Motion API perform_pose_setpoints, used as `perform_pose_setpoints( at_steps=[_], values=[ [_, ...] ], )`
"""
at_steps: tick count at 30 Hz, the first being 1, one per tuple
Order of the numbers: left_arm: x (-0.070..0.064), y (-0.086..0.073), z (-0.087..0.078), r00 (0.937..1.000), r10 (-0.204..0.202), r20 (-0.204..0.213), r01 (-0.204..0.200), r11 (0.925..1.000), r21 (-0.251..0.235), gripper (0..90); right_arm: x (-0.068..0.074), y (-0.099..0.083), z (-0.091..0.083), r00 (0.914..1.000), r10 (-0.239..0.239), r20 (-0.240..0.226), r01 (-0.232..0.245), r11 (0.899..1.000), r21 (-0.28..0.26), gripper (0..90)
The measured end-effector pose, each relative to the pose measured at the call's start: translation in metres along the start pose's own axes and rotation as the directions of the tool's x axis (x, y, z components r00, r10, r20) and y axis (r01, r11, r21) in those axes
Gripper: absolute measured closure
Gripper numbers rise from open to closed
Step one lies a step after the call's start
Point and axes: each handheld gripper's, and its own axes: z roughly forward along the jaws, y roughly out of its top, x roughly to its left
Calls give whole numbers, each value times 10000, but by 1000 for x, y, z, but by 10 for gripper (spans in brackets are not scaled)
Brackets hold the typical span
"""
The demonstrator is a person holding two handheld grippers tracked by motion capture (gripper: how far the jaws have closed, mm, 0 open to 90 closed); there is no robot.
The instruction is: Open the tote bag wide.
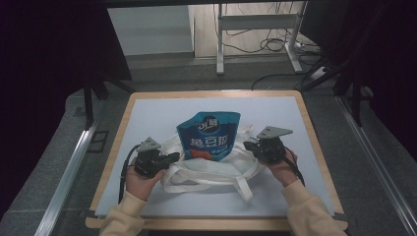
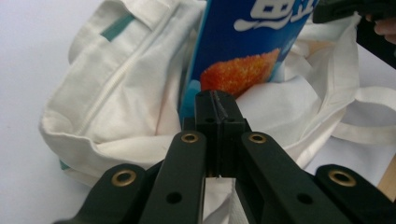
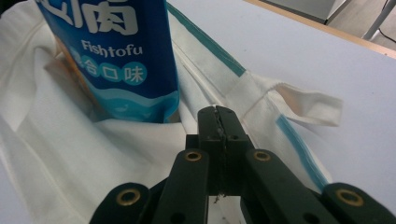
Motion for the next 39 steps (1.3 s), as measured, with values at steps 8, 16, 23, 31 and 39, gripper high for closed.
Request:
perform_pose_setpoints(
  at_steps=[8, 16, 23, 31, 39],
  values=[
    [-4, -9, 12, 9998, 100, 169, -109, 9985, 539, 899, 0, 0, 17, 9998, -200, -45, 202, 9973, 700, 890],
    [-10, -23, 19, 9993, 231, 293, -261, 9940, 1064, 899, -5, -4, 31, 9997, -165, 165, 145, 9934, 1138, 890],
    [-13, -33, 26, 9990, 259, 377, -312, 9882, 1498, 899, -18, -4, 42, 9987, 63, 497, -132, 9902, 1391, 891],
    [-13, -40, 30, 9983, 280, 519, -372, 9822, 1843, 899, -26, -5, 50, 9975, 513, 494, -580, 9877, 1450, 891],
    [-13, -41, 32, 9982, 279, 527, -372, 9818, 1863, 900, -28, -7, 54, 9961, 736, 481, -797, 9868, 1410, 891]
  ],
)
